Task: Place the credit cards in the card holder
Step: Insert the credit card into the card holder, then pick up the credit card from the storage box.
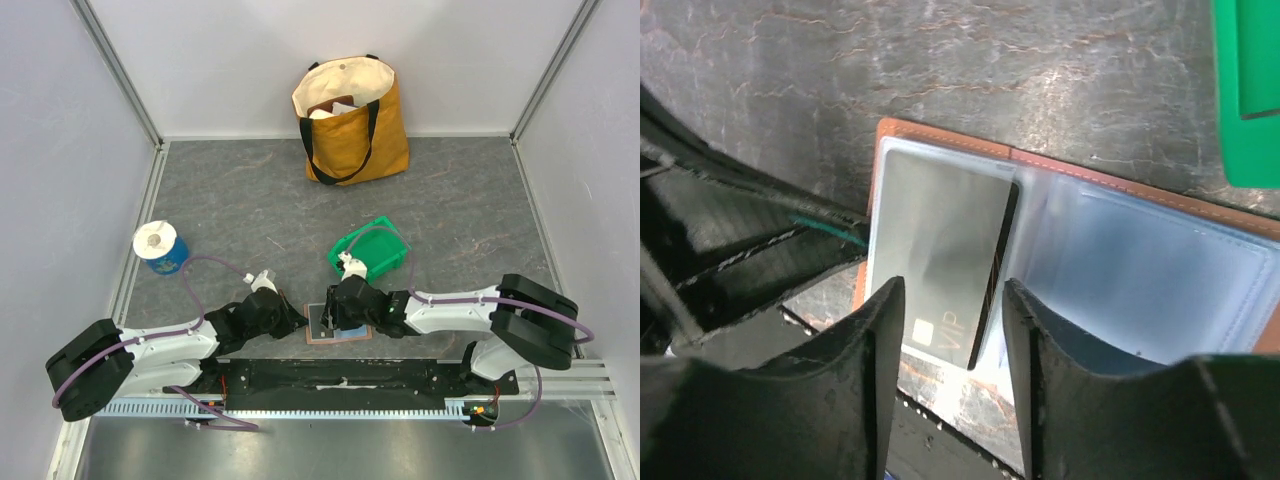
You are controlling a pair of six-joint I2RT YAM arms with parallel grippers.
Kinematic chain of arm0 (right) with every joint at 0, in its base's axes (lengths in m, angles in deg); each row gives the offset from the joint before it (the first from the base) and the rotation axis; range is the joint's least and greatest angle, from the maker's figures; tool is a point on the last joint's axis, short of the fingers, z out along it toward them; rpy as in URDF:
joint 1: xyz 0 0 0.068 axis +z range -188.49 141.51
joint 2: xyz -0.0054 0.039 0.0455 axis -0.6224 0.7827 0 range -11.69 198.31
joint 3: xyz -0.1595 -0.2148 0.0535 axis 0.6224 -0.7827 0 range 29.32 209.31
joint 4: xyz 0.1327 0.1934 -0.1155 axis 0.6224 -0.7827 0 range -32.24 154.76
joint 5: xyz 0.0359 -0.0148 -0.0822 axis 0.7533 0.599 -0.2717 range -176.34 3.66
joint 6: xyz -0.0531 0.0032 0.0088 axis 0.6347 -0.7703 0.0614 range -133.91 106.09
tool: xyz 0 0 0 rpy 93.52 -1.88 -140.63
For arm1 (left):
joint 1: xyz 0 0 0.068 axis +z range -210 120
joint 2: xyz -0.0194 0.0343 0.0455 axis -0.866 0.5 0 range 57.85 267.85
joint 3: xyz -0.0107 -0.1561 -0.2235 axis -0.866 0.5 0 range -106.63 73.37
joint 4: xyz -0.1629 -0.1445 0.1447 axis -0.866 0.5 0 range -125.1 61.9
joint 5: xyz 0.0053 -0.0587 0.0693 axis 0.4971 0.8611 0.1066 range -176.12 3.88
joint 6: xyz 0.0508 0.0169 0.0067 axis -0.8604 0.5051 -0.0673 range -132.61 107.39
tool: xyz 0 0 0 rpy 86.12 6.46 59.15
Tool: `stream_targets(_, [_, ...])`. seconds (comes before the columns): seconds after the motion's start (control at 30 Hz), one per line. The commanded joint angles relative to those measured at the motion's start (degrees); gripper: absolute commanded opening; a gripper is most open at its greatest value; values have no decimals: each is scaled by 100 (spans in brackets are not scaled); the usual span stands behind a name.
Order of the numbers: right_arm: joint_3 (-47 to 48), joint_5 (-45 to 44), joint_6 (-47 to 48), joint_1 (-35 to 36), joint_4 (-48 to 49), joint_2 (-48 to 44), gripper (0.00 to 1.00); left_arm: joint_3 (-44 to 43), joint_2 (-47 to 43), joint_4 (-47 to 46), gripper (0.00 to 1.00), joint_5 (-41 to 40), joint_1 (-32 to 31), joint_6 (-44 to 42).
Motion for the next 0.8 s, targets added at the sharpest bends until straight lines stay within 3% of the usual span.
stream_targets(0.0, [494, -543, 687, 82, -856, -681, 55, 183, 110, 728, 2, -102, 23, -108])
stream_targets(0.17, [1126, -904, 1532, -339, -1858, -1561, 66, 148, 48, 939, 2, -181, 15, -135])
stream_targets(0.3, [1496, -449, 2191, -1296, -2158, -1817, 70, 156, 22, 966, 2, -181, 6, -152])
stream_targets(0.43, [1803, 281, 2727, -2035, -2159, -1475, 72, 139, -48, 983, 2, -199, 14, -178])
stream_targets(0.77, [2270, 1318, 3317, -2493, -1861, -200, 78, 112, -101, 1028, 2, -208, 23, -205])
